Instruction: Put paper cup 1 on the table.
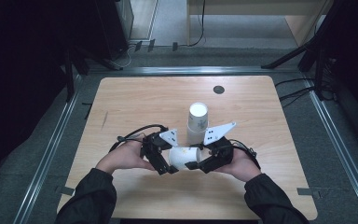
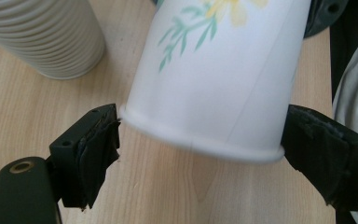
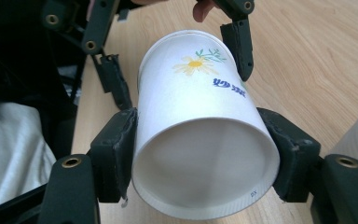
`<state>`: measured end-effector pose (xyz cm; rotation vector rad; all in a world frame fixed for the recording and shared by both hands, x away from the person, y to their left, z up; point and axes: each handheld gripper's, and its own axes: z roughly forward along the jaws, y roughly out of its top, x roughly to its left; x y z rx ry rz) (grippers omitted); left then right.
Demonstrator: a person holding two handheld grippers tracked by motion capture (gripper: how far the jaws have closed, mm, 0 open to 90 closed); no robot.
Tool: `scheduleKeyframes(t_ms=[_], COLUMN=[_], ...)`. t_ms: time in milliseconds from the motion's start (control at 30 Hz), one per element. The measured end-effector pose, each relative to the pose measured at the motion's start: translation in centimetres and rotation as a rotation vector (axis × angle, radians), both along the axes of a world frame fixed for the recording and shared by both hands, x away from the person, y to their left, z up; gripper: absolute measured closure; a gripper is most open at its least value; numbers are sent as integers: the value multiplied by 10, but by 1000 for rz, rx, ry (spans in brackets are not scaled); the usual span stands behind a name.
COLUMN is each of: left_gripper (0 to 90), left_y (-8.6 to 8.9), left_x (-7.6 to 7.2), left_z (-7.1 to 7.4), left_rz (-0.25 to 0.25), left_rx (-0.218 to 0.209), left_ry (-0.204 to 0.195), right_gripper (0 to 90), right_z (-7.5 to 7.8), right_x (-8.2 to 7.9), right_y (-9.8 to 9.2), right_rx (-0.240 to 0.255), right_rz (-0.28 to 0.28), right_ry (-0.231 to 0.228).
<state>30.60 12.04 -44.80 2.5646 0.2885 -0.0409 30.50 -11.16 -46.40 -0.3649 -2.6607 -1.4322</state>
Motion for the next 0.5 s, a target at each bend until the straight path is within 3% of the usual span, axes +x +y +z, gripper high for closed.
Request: scheduleKeyframes(t_ms=[67, 267, 333, 467, 500], left_gripper=[125, 121, 72, 72, 72], left_y=[7, 15, 16, 16, 15], left_x=[1, 1, 1, 1, 0], left_z=[1, -2, -6, -11, -12], left_rz=[21, 52, 76, 70, 69], left_rx=[-50, -103, -116, -161, -162], left_ry=[10, 31, 34, 61, 50], right_gripper=[342, 342, 342, 342, 342], right_z=[3, 7, 9, 10, 10], right_x=[1, 2, 2, 2, 2], right_y=[-5, -10, -12, -12, -12], right_rx=[17, 41, 53, 55, 56], right_rz=[-2, -1, 0, 5, 6], right_ry=[2, 15, 18, 24, 25])
